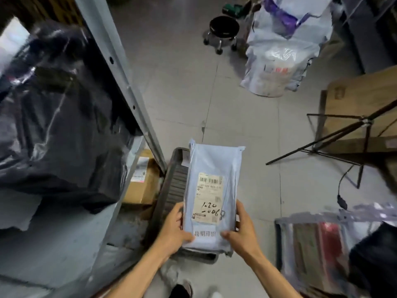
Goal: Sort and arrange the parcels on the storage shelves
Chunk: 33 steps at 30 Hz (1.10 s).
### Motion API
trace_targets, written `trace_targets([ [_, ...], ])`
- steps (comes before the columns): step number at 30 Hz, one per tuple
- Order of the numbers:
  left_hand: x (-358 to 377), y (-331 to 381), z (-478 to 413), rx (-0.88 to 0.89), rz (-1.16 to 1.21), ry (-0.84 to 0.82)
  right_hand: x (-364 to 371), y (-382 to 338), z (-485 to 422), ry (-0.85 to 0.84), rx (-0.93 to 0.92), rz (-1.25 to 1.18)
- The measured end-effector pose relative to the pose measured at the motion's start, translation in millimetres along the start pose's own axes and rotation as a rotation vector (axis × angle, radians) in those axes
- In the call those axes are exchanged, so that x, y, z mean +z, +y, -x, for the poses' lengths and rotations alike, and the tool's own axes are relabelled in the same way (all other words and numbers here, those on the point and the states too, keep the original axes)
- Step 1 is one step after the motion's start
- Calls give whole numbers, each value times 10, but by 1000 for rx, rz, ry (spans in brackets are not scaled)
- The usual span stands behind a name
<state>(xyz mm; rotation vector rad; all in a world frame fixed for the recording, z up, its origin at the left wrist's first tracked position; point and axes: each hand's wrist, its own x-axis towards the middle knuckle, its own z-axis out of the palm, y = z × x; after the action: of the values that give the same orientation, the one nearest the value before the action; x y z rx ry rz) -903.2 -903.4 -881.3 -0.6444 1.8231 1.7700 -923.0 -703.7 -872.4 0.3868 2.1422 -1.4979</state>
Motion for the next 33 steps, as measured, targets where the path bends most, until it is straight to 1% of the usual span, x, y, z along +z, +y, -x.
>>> trace_targets([
  [4,-121,-272,-583,-102,-9,21,277,334,-606,-20,84,16],
  [8,-177,-596,-1195,-150,-22,45,490,709,-1206,-69,151,-20],
  [16,-362,-1219,-2432,-262,-30,107,846,1295,-2485,-178,204,30],
  [19,-445,-1431,-2880,-262,-80,78,1017,1502,-2930,-220,210,57],
  [23,-589,-1726,-3381,-264,-131,69,1291,1852,-3391,-225,247,79],
  [30,-705,-2126,-3880,-266,-131,124,1597,2277,-4061,-278,303,66],
  [33,-723,-2300,-4019,-234,-201,151,1640,2402,-4261,-277,325,45],
])
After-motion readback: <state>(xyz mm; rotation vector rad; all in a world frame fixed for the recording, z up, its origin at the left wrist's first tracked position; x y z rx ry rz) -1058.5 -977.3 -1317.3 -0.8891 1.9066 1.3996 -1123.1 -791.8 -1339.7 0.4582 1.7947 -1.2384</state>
